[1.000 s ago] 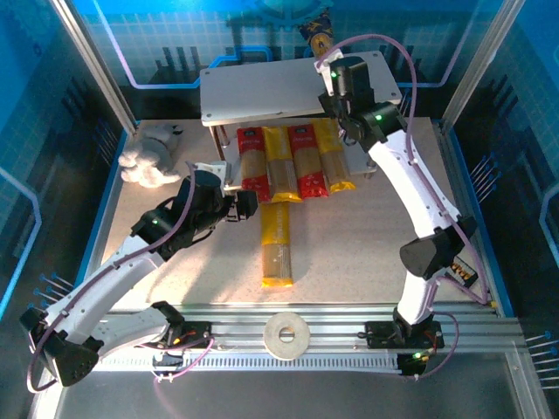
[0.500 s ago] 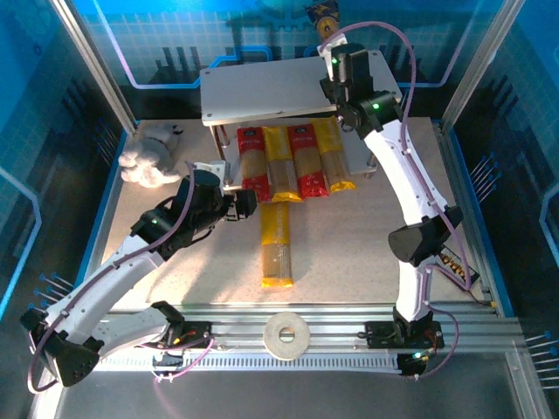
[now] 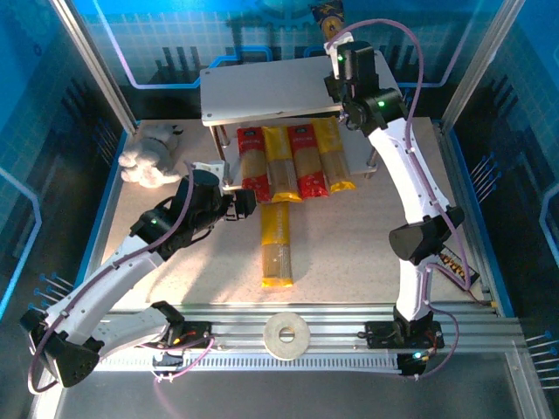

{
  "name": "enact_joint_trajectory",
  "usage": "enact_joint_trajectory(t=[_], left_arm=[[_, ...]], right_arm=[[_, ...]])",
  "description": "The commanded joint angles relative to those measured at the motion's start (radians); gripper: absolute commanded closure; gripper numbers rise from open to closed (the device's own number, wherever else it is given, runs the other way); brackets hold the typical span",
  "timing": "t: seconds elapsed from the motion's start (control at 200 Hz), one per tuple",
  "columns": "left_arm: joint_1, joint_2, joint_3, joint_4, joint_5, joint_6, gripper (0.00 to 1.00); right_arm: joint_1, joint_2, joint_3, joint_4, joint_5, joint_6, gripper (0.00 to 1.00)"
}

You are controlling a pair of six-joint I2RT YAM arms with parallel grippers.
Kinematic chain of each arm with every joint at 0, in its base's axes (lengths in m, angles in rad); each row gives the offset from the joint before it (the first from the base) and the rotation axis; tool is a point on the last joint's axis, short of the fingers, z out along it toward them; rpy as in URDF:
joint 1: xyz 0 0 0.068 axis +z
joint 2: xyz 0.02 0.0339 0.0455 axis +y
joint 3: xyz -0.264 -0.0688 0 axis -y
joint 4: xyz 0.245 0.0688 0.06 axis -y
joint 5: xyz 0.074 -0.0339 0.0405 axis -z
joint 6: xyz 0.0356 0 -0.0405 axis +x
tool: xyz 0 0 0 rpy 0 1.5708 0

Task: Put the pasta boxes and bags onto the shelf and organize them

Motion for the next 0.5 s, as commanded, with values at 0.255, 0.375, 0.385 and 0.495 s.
enact_joint_trajectory(t=[0.255,0.375,0.385,0.495], left_arm=[[0.008,-0.013,-0.008,0.0,0.015,0.005,0.18],[0.008,-0.014,-0.008,0.003,0.017,0.006,0.18],[0.008,-0.014,-0.007,0.003,0.017,0.005,0.18],[0.008,-0.016,-0.005,-0.002,0.016,0.008,0.18]], right_arm=[[-0.019,0.026,0.078,-0.022,-0.03,0.054,0.67],[-0.01,0.045,0.103,-0.033,-0.024,0.063,0.65],[-0.01,0.046,0.107,-0.035,-0.025,0.065,0.65],[-0.006,0.062,0.129,-0.049,-0.02,0.074,0.62]])
